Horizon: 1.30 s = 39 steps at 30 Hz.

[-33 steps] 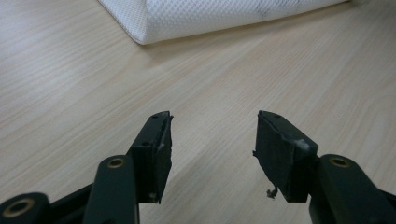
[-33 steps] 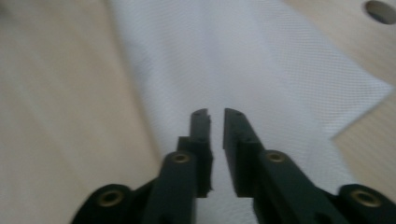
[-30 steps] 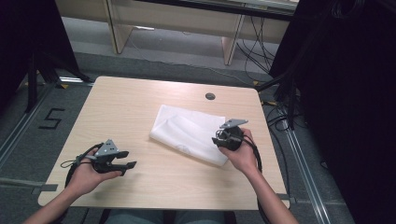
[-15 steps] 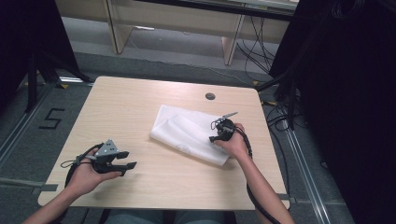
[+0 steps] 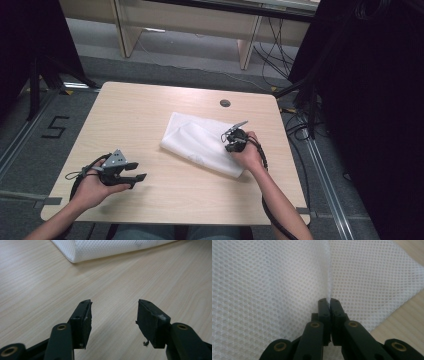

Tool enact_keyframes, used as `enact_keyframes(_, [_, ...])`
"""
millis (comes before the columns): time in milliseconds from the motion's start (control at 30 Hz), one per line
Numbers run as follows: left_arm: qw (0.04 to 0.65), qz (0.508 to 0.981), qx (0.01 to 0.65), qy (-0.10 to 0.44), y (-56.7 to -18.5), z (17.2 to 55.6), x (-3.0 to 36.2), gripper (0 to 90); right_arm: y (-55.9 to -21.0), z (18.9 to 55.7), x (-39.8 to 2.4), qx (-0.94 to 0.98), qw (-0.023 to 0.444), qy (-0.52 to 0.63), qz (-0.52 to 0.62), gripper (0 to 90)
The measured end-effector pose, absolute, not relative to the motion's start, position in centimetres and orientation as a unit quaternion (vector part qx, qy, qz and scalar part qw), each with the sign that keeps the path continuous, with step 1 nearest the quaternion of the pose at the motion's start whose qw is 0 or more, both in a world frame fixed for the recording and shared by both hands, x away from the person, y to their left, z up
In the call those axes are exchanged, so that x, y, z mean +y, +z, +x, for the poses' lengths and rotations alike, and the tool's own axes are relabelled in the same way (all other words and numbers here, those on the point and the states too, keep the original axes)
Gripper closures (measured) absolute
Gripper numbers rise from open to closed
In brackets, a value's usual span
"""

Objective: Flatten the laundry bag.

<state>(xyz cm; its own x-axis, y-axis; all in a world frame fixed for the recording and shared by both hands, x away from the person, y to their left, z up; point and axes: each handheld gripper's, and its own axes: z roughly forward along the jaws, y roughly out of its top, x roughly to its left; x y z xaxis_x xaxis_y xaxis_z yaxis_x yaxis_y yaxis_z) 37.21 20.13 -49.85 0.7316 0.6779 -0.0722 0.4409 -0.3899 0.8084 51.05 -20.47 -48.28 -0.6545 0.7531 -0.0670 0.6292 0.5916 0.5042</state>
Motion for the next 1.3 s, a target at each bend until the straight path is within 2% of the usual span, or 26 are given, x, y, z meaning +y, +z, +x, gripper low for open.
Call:
enact_keyframes(33, [0.435, 0.822, 0.34, 0.136, -49.8, 37.2, 20.1, 44.8, -47.9, 51.0, -20.6, 0.884, 0.154, 0.232, 0.376, 90.0])
enact_keyframes(233, [0.43, 0.826, 0.335, 0.141, -49.8, 37.2, 20.2, 44.9, -45.8, 50.0, -20.5, 0.878, 0.161, 0.259, 0.368, 90.0])
enact_keyframes(333, [0.436, 0.822, 0.338, 0.139, -49.8, 37.2, 20.0, 44.9, -44.3, 49.1, -20.4, 0.87, 0.18, 0.282, 0.361, 90.0])
enact_keyframes(600, [0.435, 0.824, 0.338, 0.136, -49.8, 37.2, 20.0, 45.1, -41.6, 46.6, -20.3, 0.867, 0.189, 0.321, 0.333, 90.0])
enact_keyframes(1300, [0.434, 0.823, 0.339, 0.14, -49.8, 37.1, 20.0, 45.3, -40.0, 42.2, -18.9, 0.878, 0.183, 0.345, 0.275, 90.0])
